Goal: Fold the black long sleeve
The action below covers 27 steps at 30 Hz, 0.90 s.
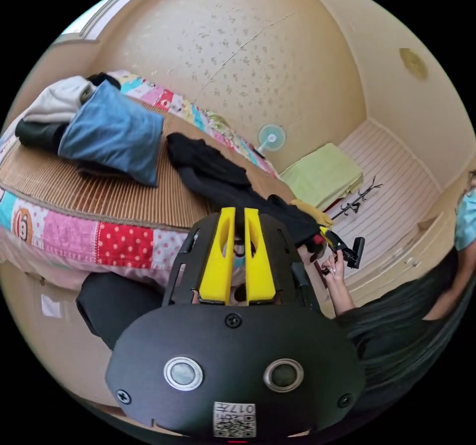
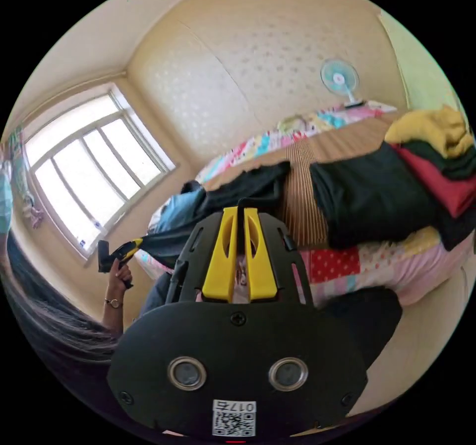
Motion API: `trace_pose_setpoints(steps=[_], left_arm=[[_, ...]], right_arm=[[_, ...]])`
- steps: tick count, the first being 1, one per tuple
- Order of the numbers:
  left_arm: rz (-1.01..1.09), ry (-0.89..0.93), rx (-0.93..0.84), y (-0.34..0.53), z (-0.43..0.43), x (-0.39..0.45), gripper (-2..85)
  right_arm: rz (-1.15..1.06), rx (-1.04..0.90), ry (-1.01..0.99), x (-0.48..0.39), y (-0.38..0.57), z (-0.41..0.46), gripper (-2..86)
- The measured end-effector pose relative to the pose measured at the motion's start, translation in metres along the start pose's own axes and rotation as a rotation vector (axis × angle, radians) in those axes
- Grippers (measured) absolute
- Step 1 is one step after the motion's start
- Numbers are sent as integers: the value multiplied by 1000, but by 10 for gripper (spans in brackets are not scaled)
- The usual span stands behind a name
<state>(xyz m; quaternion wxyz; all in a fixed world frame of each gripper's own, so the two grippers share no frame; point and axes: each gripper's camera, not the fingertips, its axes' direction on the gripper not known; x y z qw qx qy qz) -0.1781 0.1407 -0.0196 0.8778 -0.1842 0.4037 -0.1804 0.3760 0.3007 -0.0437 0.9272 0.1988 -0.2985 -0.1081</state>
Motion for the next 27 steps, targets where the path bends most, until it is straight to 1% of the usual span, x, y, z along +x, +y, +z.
trace_pose_setpoints(steps=[2, 4, 5, 7, 9, 10, 11, 12, 14, 15, 16, 17, 18, 19, 21, 23, 25, 27], left_arm=[[40, 112, 100, -11, -35, 27, 34], [39, 201, 173, -19, -56, 40, 35], [16, 219, 203, -25, -65, 44, 35], [-38, 194, 204, -37, -67, 47, 36], [-87, 136, 171, -57, -56, 42, 36], [-112, 113, 152, -74, -42, 34, 37], [-131, 83, 151, -94, -26, 22, 39], [-147, 61, 149, -105, -15, 13, 41], [-214, 24, 113, -156, 34, -25, 56], [-212, 47, 105, -168, 45, -34, 62], [-193, 128, 104, -191, 60, -47, 97], [-169, 190, 123, -207, 65, -53, 117], [-160, 202, 134, -214, 65, -54, 120], [-152, 177, 151, -222, 60, -54, 122], [-128, 72, 156, -223, 50, -46, 126], [-126, -114, 126, -200, 49, -42, 152], [-159, -189, 65, -170, 59, -51, 175], [-210, -195, -5, -132, 73, -67, 188]], right_arm=[[-100, 150, -24, -32, -18, -53, 27], [-133, 233, -25, -52, -27, -83, 27], [-134, 270, -5, -62, -33, -96, 27], [-126, 283, 23, -69, -44, -102, 28], [-131, 243, 46, -68, -61, -88, 29], [-113, 189, 67, -62, -77, -68, 31], [-100, 123, 95, -55, -97, -40, 33], [-102, 96, 114, -51, -107, -24, 35], [-126, 41, 216, -37, -149, 48, 44], [-105, 31, 236, -32, -160, 64, 49], [-59, 9, 226, -26, -181, 88, 59], [-69, -3, 187, -28, -199, 102, 86], [-64, -11, 184, -31, -206, 106, 100], [-43, -14, 207, -40, -215, 107, 113], [-51, 12, 278, -58, -212, 102, 117], [-134, 26, 351, -80, -180, 108, 106], [-180, -32, 380, -85, -146, 125, 105], [-216, -130, 406, -80, -108, 153, 110]])
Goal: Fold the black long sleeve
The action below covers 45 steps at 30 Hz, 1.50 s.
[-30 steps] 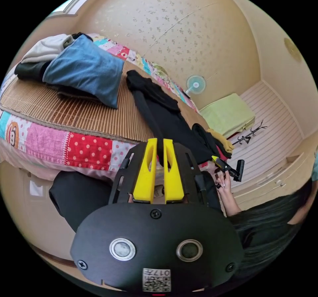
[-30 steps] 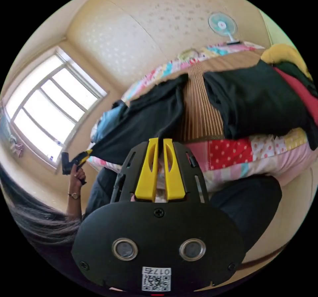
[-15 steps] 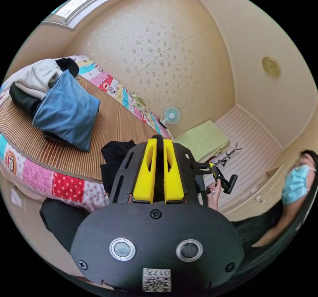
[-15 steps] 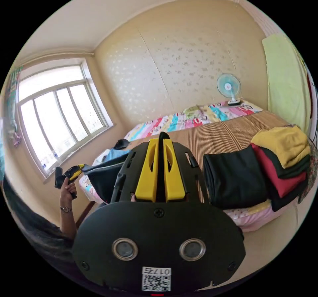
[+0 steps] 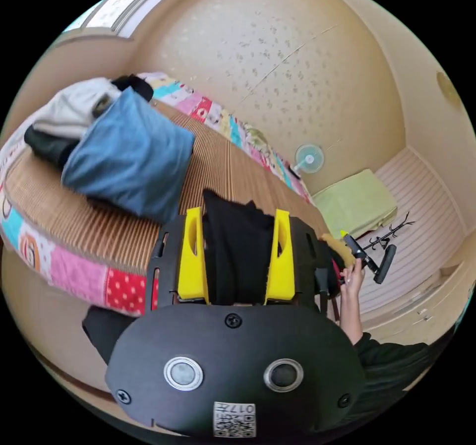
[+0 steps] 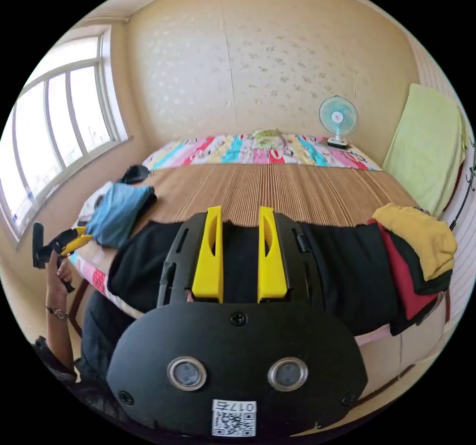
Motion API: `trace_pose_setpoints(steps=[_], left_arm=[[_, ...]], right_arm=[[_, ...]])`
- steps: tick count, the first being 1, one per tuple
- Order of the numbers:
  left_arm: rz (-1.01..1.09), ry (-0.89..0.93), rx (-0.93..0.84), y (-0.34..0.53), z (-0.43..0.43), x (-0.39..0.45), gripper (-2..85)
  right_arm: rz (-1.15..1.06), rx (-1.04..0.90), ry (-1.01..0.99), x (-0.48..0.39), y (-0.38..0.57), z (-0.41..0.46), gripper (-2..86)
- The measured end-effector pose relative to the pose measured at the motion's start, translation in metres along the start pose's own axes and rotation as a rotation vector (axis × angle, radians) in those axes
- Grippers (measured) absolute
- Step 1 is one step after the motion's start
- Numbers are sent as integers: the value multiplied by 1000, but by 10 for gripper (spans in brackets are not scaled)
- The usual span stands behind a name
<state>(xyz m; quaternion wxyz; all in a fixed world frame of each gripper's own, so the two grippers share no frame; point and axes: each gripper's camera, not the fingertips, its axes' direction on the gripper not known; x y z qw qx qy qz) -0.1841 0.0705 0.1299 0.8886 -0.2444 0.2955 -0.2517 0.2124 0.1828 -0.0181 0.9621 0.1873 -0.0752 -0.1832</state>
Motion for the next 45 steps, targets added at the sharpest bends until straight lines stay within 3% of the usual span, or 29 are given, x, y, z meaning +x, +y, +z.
trace_pose_setpoints(steps=[5, 8, 13, 18, 21, 22, 24, 27, 33, 38, 45], left_arm=[[-217, 63, -61, 100, 26, -56, 203], [-256, 25, -59, 121, 32, -64, 206], [-307, 107, -15, 119, 43, -74, 213], [-384, 141, -15, 106, 57, -92, 193], [-411, 127, -11, 107, 54, -99, 144], [-389, 201, 7, 107, 50, -100, 88], [-399, 297, 73, 107, 37, -101, 65], [-314, 317, 98, 82, 25, -79, 62], [121, 371, 129, 28, 53, 53, 55], [452, 488, -140, 69, 150, 184, 51], [615, 595, -402, 156, 198, 209, 35]], right_arm=[[-57, -330, 141, 1, 105, 111, 112], [14, -97, 14, 20, 146, 91, 107], [96, -14, -162, 45, 163, 88, 106], [86, 35, -185, 44, 177, 87, 106], [70, 46, -160, 38, 181, 86, 105], [66, 49, -149, 35, 182, 86, 105], [62, 47, -133, 31, 183, 86, 104], [59, 49, -123, 28, 186, 87, 103], [89, 75, -152, 34, 195, 91, 102], [87, 96, -164, 38, 204, 92, 102], [93, 112, -183, 48, 212, 96, 117]])
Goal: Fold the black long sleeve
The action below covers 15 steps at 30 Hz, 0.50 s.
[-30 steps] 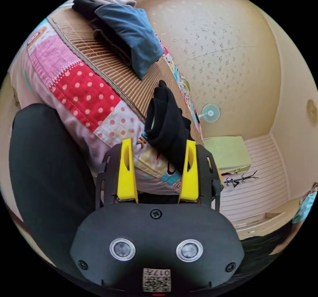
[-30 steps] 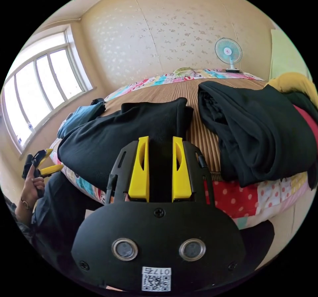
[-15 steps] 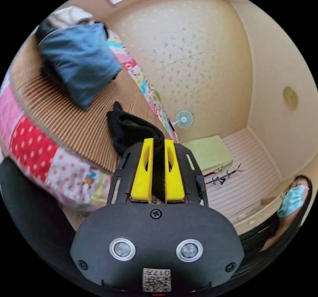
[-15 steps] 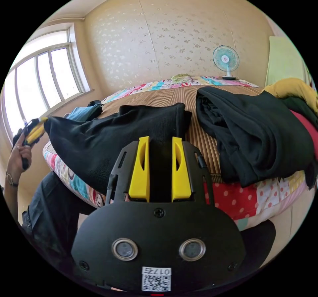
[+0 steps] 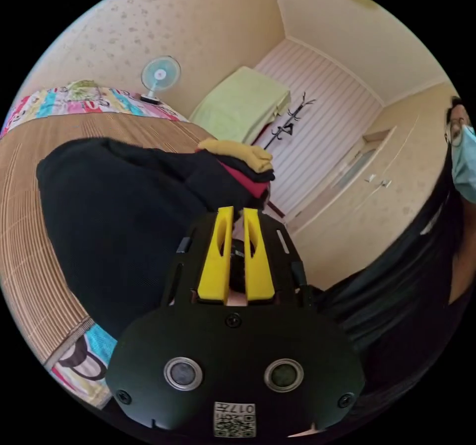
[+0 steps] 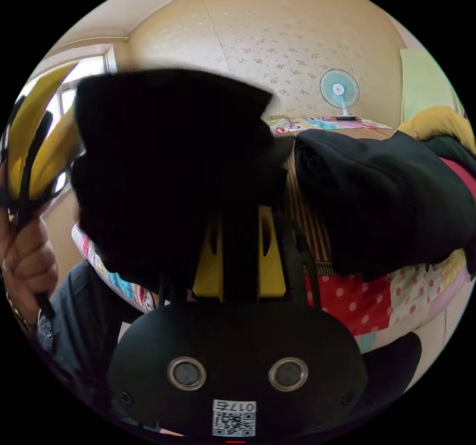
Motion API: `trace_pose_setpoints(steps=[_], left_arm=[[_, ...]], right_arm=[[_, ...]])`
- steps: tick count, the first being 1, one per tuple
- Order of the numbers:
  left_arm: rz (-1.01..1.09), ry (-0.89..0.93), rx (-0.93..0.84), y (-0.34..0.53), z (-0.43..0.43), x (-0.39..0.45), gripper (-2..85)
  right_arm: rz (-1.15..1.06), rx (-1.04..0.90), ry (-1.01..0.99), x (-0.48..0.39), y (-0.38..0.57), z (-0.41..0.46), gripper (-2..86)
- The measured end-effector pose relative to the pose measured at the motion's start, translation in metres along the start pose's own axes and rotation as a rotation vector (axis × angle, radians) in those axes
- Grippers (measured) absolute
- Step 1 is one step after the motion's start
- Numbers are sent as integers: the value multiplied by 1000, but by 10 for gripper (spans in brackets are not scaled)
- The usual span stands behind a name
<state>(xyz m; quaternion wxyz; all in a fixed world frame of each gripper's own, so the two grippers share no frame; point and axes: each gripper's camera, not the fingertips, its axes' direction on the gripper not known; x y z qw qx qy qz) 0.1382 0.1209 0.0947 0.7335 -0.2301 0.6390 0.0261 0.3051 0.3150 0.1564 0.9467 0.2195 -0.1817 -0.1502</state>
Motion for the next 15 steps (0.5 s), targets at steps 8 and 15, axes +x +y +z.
trace_pose_setpoints(steps=[8, 15], left_arm=[[-337, -336, 178, 53, -118, -59, 129], [-570, -313, 123, 76, -153, -116, 186]], right_arm=[[18, -1, -2, 22, 5, 5, 133], [38, -64, -45, 51, -1, 8, 134]])
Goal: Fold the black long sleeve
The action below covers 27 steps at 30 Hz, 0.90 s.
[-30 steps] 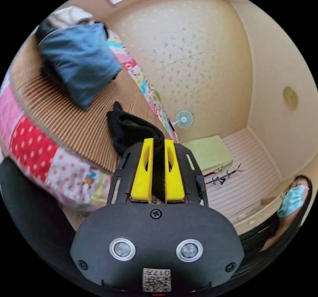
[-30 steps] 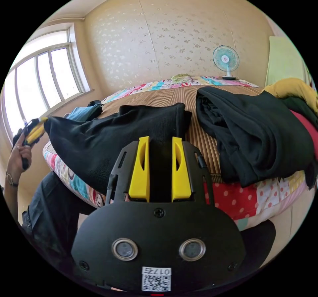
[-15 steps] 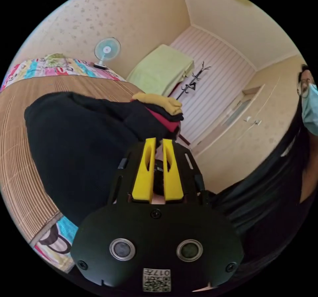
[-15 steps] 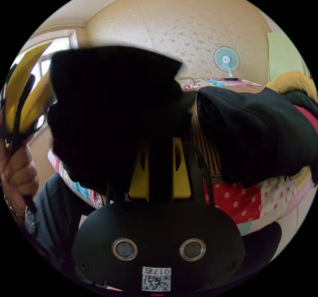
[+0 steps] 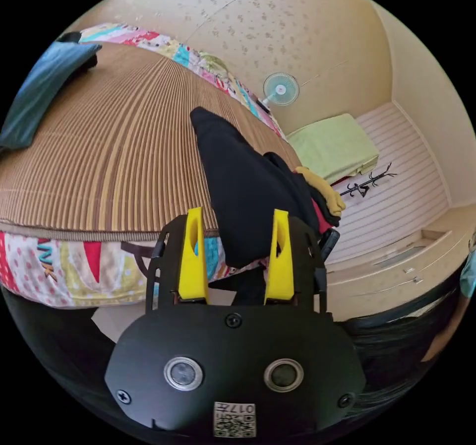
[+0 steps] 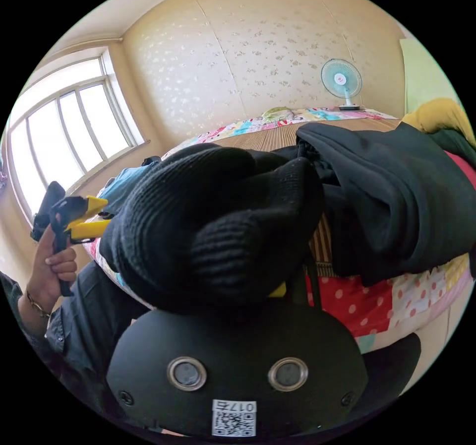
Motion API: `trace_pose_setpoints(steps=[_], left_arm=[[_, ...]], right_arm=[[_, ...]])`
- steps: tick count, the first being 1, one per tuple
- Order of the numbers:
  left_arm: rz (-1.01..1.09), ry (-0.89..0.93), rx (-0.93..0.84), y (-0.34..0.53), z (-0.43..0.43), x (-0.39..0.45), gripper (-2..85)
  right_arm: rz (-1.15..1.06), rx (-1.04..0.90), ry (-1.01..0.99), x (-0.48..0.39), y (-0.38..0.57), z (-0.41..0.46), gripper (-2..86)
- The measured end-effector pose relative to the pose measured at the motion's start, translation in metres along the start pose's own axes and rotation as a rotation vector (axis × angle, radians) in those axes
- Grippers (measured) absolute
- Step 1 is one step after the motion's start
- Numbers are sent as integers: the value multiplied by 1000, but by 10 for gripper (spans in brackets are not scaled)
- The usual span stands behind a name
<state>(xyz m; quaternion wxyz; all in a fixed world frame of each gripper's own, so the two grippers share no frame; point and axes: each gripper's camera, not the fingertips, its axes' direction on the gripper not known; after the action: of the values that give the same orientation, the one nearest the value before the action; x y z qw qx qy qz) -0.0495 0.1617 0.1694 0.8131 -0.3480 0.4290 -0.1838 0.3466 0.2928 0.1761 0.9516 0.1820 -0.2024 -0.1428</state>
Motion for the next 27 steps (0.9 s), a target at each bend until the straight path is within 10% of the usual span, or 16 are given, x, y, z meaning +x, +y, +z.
trace_pose_setpoints(steps=[7, 17, 27], left_arm=[[-183, 282, -98, -3, 21, -47, 137], [-232, 560, -237, 6, -13, -46, 83], [46, 615, -259, 52, -60, 30, 63]], right_arm=[[236, -242, 19, 44, -13, -37, 140], [813, -338, -888, 162, 100, -65, 318], [423, -199, -1123, 146, 11, -51, 200]])
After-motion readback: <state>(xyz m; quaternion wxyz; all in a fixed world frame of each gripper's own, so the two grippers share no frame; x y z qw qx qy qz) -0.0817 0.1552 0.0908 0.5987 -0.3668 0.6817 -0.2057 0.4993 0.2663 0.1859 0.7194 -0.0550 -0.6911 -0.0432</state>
